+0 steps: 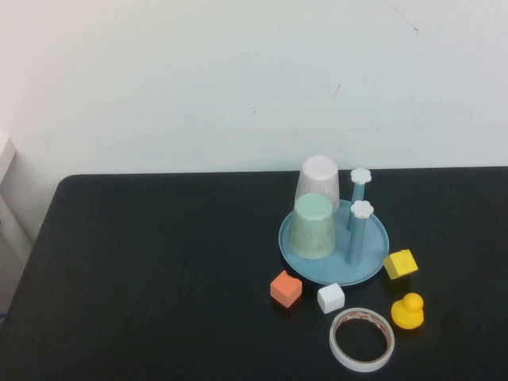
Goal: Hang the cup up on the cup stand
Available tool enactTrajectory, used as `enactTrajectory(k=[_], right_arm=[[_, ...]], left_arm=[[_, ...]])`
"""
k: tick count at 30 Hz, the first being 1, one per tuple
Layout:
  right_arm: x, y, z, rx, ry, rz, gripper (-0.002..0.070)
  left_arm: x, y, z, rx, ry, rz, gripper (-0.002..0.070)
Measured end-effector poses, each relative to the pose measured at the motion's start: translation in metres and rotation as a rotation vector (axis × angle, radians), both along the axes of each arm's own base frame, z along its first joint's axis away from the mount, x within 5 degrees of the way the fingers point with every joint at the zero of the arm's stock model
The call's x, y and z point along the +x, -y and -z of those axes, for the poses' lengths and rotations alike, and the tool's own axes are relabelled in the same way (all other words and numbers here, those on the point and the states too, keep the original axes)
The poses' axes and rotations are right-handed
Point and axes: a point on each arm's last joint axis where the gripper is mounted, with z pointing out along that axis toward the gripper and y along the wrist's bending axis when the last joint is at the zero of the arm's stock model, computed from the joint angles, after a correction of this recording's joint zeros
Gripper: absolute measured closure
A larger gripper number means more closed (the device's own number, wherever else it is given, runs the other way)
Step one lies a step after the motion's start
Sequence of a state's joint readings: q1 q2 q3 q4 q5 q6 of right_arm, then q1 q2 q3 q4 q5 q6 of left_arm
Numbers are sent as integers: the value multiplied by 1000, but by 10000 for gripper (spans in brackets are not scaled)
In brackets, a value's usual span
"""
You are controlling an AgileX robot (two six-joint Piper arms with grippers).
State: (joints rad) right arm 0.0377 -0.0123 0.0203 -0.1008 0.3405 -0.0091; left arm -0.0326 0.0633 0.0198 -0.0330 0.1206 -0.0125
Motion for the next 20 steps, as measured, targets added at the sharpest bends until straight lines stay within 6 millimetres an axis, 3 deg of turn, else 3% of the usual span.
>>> enactTrajectory(k=[9,20], right_arm=[[0,0,0,1,-1,0,678],[0,0,0,2,0,0,678]], left_arm=[[-8,-2,12,47,-104,-26,676],[-8,-3,12,118,-108,-15,676]])
